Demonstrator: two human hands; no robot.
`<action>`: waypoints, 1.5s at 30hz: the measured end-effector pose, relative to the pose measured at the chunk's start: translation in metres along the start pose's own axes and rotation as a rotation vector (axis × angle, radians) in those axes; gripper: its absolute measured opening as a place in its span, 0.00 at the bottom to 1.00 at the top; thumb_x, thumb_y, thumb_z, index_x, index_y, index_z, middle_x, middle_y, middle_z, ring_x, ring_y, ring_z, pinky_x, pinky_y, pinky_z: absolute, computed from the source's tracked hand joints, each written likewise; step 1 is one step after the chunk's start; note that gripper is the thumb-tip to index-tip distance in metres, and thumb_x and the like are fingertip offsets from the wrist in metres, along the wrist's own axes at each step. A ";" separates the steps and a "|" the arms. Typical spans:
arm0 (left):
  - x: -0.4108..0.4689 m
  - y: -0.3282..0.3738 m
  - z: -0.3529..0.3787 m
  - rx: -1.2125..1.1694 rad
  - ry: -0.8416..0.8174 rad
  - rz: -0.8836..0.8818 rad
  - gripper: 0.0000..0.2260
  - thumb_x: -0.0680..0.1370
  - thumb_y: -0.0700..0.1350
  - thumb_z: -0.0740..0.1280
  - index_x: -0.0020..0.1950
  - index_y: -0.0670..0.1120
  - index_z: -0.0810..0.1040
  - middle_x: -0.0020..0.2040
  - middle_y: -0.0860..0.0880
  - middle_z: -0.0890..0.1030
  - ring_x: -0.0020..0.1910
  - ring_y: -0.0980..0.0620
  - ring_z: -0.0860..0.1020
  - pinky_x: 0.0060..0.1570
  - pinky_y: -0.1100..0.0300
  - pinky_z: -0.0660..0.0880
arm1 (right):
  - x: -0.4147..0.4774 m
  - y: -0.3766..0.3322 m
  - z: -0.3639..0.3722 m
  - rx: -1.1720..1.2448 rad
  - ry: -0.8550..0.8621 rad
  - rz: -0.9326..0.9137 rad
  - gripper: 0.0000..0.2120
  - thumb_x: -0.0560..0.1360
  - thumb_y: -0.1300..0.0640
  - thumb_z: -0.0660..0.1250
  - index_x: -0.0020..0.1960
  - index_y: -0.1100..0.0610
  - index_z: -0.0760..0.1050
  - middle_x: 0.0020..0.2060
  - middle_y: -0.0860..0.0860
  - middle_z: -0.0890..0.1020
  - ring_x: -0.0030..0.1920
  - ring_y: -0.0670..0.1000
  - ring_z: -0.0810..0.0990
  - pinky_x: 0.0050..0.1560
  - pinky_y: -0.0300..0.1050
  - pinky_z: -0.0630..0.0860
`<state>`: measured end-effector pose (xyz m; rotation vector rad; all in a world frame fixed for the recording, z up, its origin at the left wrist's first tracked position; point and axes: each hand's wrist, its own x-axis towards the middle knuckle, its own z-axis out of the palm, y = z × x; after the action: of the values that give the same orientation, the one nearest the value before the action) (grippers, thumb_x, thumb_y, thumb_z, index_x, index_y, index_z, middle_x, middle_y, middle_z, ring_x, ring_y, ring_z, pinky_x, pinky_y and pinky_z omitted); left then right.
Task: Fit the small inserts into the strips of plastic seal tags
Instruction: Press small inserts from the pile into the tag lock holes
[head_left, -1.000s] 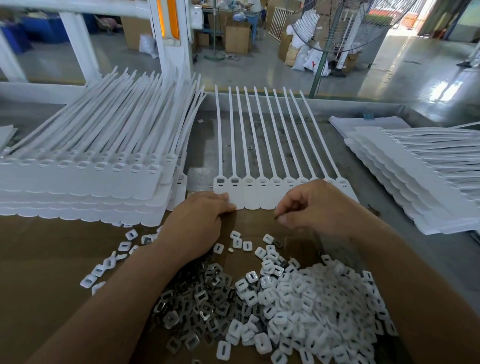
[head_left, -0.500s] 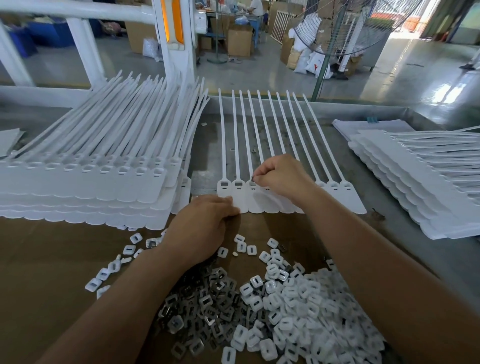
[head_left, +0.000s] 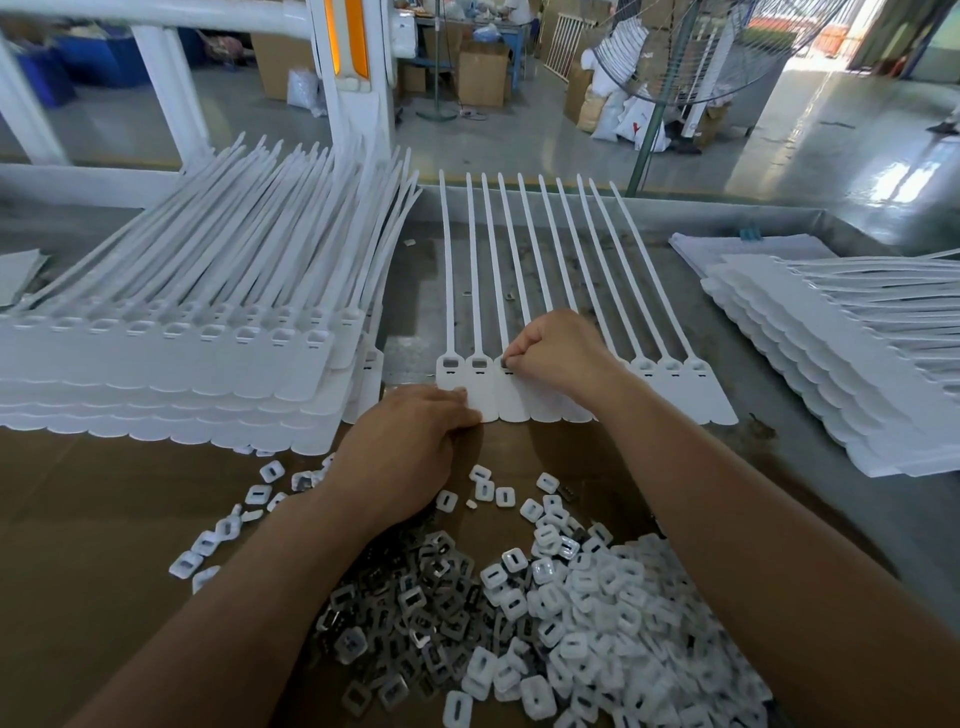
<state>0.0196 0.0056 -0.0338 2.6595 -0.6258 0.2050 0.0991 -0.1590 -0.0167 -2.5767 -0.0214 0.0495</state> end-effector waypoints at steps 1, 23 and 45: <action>0.000 0.000 0.000 0.001 -0.002 -0.002 0.17 0.78 0.40 0.56 0.64 0.53 0.73 0.68 0.55 0.70 0.66 0.58 0.65 0.58 0.69 0.58 | -0.001 0.000 -0.001 -0.007 -0.001 0.001 0.08 0.73 0.59 0.66 0.47 0.61 0.82 0.47 0.54 0.83 0.43 0.46 0.77 0.37 0.36 0.73; 0.000 0.002 -0.001 -0.006 0.011 -0.006 0.17 0.78 0.39 0.57 0.64 0.53 0.74 0.67 0.55 0.70 0.66 0.57 0.66 0.59 0.68 0.59 | -0.007 -0.005 -0.015 0.157 -0.078 0.047 0.02 0.71 0.59 0.71 0.43 0.54 0.79 0.42 0.46 0.78 0.45 0.46 0.76 0.45 0.38 0.72; 0.001 -0.001 0.002 -0.006 -0.034 -0.058 0.20 0.77 0.38 0.56 0.65 0.54 0.72 0.69 0.57 0.67 0.68 0.58 0.62 0.64 0.66 0.54 | -0.093 0.028 -0.041 0.057 -0.385 -0.121 0.06 0.67 0.55 0.74 0.38 0.46 0.79 0.36 0.42 0.82 0.38 0.38 0.78 0.44 0.35 0.75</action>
<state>0.0215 0.0050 -0.0360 2.6766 -0.5584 0.1419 0.0076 -0.2076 0.0059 -2.4654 -0.3142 0.4921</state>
